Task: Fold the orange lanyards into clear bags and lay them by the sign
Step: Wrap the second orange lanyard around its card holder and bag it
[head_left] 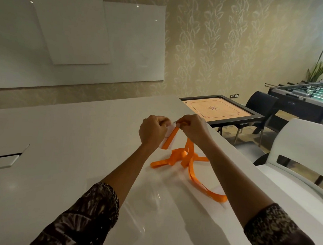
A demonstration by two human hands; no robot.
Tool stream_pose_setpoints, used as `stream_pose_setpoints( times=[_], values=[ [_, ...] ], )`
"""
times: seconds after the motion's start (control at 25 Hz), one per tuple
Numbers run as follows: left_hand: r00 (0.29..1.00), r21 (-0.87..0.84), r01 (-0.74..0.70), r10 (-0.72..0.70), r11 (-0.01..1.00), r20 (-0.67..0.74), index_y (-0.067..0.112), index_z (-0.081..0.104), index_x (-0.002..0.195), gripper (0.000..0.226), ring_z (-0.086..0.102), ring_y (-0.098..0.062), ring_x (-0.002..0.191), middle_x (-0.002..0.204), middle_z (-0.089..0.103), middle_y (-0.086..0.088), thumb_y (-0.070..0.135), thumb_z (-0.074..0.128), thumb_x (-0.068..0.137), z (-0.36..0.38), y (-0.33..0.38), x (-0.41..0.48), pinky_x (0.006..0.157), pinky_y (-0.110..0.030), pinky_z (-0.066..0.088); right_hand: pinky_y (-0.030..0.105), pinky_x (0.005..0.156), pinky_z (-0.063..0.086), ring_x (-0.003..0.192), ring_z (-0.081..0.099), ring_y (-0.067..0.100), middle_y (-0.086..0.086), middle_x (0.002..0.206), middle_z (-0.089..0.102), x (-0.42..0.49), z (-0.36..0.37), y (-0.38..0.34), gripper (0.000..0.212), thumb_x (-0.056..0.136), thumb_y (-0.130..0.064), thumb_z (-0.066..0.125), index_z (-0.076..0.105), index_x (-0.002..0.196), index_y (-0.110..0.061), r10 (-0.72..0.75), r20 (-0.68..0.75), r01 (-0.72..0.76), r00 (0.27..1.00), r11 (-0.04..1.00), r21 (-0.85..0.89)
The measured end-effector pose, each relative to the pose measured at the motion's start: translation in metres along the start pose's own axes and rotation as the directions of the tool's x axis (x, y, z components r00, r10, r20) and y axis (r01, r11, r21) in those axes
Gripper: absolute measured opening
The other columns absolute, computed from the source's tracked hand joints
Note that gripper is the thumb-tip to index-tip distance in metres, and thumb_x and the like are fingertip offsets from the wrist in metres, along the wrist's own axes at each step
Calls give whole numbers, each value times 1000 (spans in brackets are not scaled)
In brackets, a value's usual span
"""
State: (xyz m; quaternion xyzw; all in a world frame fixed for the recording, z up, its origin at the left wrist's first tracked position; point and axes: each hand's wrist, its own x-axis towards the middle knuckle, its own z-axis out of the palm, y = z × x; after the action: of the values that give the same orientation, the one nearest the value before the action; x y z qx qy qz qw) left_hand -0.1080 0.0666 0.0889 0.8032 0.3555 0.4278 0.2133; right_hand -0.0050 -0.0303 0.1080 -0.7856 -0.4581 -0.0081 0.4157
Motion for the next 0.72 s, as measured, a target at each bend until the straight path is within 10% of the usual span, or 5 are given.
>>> stream_pose_setpoints(
  times=[0.48, 0.72],
  values=[
    [967, 43, -125, 112, 991, 227, 13, 74, 101, 26, 66, -18, 84, 99, 74, -4, 31, 57, 93, -13, 1, -5, 73, -23, 50, 33, 69, 53, 76, 62, 18, 6, 95, 68, 1, 0, -4, 15, 95, -13, 53, 65, 103, -12, -131, 43, 137, 990, 964, -229],
    [889, -169, 13, 66, 986, 454, 8, 74, 99, 18, 67, -24, 94, 101, 73, -9, 21, 66, 88, -30, -8, 6, 87, -34, 55, 26, 66, 46, 75, 57, 19, 6, 88, 64, 18, -17, -6, 8, 94, -20, 58, 64, 96, -17, -30, 356, 74, 934, 991, -109]
  ],
)
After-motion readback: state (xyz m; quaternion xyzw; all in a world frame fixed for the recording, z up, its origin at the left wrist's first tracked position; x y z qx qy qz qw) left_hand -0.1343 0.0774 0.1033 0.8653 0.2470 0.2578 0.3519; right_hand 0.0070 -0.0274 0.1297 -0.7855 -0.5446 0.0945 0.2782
